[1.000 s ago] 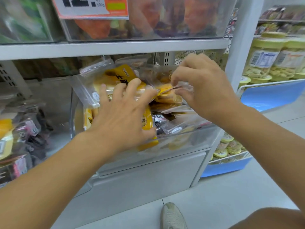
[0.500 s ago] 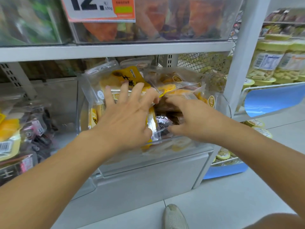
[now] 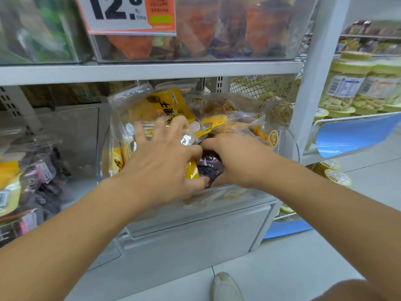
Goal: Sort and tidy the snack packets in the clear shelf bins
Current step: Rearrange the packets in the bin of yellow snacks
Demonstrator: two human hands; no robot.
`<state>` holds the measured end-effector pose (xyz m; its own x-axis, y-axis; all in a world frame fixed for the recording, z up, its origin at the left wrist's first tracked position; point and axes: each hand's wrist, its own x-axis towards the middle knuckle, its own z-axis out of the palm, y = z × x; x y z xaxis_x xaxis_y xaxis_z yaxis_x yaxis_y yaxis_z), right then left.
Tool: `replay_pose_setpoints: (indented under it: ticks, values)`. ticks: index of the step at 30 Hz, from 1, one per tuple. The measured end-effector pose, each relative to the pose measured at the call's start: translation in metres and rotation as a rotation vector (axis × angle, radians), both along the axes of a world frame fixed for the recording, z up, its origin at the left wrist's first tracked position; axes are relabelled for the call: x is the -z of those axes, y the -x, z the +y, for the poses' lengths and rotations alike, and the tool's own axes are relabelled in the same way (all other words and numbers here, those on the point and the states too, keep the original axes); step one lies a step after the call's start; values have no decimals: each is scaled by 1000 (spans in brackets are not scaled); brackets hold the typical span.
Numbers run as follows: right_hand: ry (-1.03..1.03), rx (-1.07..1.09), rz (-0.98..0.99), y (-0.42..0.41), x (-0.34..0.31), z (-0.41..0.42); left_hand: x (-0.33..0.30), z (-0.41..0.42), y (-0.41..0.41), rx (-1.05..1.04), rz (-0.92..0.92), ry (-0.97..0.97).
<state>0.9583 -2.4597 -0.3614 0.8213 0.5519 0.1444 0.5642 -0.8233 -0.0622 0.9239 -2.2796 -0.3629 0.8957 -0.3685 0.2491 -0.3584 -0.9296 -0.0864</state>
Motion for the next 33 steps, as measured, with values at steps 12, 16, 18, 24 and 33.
replay_pose_setpoints:
  ticks: [12,16,18,24,33]
  values:
    - [133,59,77,-8,-14,-7,-13,19,7,69,78,253]
    - [110,53,35,-1,-4,14,-12,19,6,76,58,318]
    - [90,110,48,-5,5,26,-11,20,3,85,50,337]
    - [26,88,-14,-15,12,26,-9,23,1,69,44,326]
    - [-309,-94,77,18,-23,-20,-13,19,4,55,45,313]
